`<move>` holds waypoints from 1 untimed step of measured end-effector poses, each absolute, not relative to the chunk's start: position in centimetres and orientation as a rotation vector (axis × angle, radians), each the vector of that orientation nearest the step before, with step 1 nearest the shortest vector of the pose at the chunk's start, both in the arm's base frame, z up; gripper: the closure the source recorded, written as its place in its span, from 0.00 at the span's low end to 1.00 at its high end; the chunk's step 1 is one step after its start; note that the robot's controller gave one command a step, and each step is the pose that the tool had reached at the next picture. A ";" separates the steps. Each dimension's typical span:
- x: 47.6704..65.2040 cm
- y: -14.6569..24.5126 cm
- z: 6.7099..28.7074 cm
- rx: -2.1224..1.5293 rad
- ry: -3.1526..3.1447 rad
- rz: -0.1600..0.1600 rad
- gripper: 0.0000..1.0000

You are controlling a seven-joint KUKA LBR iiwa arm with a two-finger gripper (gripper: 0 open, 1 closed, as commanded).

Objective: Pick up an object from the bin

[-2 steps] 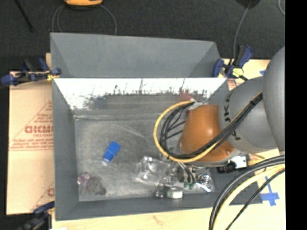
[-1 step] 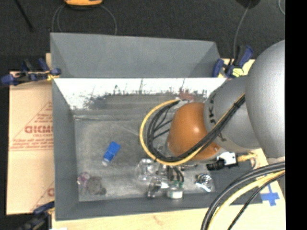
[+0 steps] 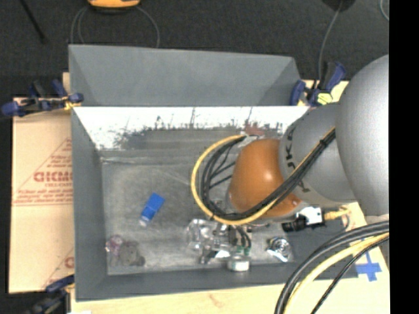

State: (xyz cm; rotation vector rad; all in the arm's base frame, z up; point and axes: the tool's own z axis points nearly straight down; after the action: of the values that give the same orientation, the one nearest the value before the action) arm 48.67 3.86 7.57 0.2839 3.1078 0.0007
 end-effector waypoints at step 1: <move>48.8 3.8 13.3 0.286 3.123 0.003 1.00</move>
Offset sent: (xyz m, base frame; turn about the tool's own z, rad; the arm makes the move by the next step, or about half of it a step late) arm -0.0001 0.0000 0.0547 0.0000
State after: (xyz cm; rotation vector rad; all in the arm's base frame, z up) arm 48.81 3.83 13.32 0.2864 3.1234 0.0028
